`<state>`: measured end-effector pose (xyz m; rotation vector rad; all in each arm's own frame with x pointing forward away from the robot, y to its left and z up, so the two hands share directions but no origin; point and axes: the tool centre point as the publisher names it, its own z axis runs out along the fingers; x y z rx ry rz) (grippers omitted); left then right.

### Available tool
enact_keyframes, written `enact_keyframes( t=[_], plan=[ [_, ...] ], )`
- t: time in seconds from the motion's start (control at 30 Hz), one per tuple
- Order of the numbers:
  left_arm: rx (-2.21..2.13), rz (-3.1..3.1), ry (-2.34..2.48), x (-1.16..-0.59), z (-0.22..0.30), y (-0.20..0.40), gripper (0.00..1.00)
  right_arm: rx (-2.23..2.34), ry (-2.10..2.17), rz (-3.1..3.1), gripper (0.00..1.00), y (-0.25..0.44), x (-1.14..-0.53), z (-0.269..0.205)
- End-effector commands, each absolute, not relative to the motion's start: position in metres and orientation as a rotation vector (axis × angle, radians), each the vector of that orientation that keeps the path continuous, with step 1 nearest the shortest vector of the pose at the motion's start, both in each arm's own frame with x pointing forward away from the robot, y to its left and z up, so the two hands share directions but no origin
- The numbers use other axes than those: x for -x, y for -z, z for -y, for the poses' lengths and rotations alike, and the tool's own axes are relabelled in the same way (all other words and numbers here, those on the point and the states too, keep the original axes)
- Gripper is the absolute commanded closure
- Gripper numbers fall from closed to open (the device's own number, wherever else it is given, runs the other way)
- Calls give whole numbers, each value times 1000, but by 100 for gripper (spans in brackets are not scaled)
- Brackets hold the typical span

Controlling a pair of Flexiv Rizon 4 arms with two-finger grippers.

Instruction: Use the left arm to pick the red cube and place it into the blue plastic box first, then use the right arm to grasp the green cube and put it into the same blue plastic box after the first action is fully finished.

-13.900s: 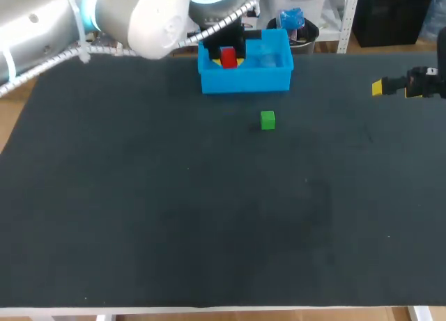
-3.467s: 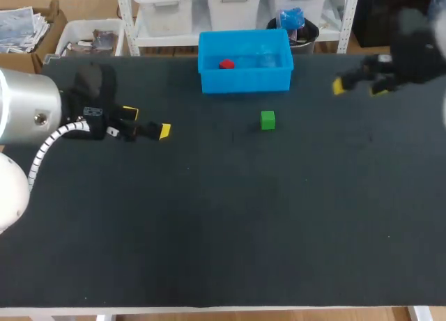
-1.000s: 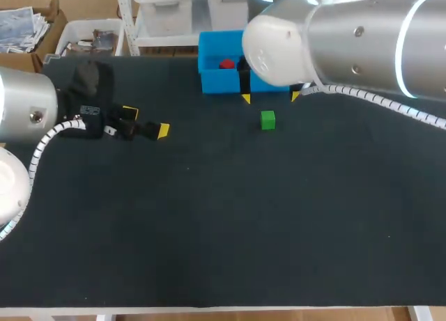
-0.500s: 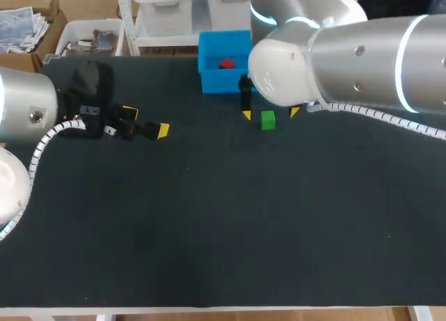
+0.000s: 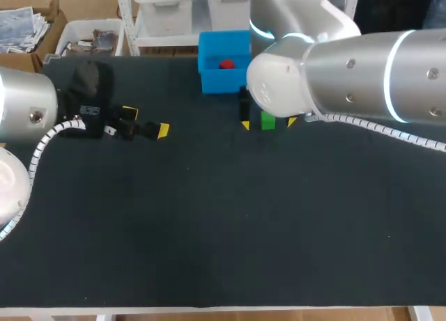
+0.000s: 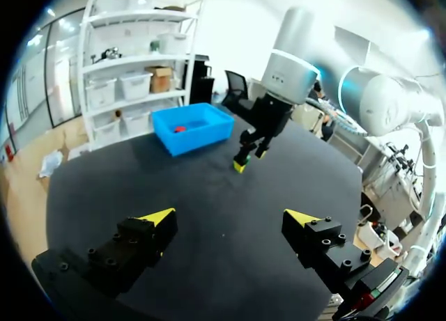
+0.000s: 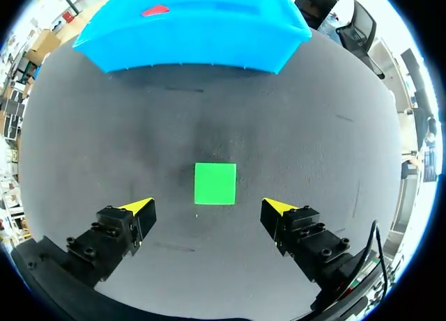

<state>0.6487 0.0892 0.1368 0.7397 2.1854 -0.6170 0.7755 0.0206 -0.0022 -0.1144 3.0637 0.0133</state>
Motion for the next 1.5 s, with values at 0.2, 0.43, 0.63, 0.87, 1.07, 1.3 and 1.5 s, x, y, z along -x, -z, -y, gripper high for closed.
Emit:
enact_keyframes(
  t=[0.2, 0.43, 0.63, 0.87, 1.07, 1.3, 1.5],
  plan=[
    [-743, -2174, 630, -649, -92, -135, 0, 124, -14, -3068, 0, 12, -780, -16],
    [-743, -2174, 630, -649, -92, -135, 0, 139, -15, -3068, 0, 16, -784, -15],
    [-743, -2174, 630, -649, -92, -135, 0, 148, -15, -3067, 0, 20, -791, -13],
    [-743, -2174, 630, -649, -92, -135, 0, 160, -7, -3067, 0, 24, -800, -15],
    [-743, -2174, 630, -649, -92, -135, 0, 165, -2, -3067, 0, 24, -810, -18],
    [-743, -2174, 630, -649, -92, -135, 0, 169, 25, -3076, 57, 24, -809, -20],
    [-743, -2174, 630, -649, -92, -135, 0, 137, 53, -3098, 100, 27, -805, -19]
  ],
)
